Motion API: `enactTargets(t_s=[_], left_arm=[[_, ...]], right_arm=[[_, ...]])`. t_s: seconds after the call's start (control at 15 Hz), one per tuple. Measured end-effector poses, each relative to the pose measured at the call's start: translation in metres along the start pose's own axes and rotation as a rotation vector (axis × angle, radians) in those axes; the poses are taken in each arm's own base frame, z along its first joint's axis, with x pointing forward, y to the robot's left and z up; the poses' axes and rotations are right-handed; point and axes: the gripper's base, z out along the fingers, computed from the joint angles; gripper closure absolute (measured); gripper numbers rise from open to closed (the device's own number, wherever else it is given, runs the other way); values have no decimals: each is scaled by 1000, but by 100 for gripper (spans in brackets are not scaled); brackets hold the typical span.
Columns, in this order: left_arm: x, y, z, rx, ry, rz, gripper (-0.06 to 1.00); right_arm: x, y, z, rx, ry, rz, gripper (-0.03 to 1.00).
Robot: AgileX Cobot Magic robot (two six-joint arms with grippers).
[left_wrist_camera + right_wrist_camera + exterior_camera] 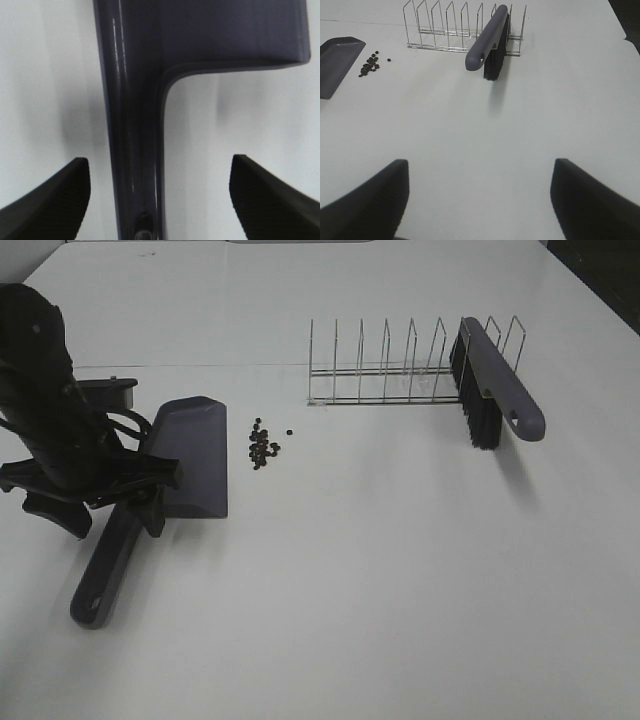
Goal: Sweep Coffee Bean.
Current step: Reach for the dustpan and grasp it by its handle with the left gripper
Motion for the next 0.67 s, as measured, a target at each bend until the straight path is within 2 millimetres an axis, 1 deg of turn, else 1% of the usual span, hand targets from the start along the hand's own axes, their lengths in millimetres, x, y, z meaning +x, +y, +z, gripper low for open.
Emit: enactTargets(t_s=[0.33,0.47,0.53,0.6,0.67], left_arm=[[-3,4,35,-35,56,-6,23],[-4,4,37,-48,55,11,27],[-5,4,37,-52,52,17,34],[-6,4,37,-53,51,18,48],[-7,4,37,-51,51,10,64]], right_arm=[[0,0,0,0,0,0,23],[0,0,0,0,0,0,23],[0,0,0,0,0,0,23],[0,0,0,0,0,0,23],[0,0,0,0,0,0,23]])
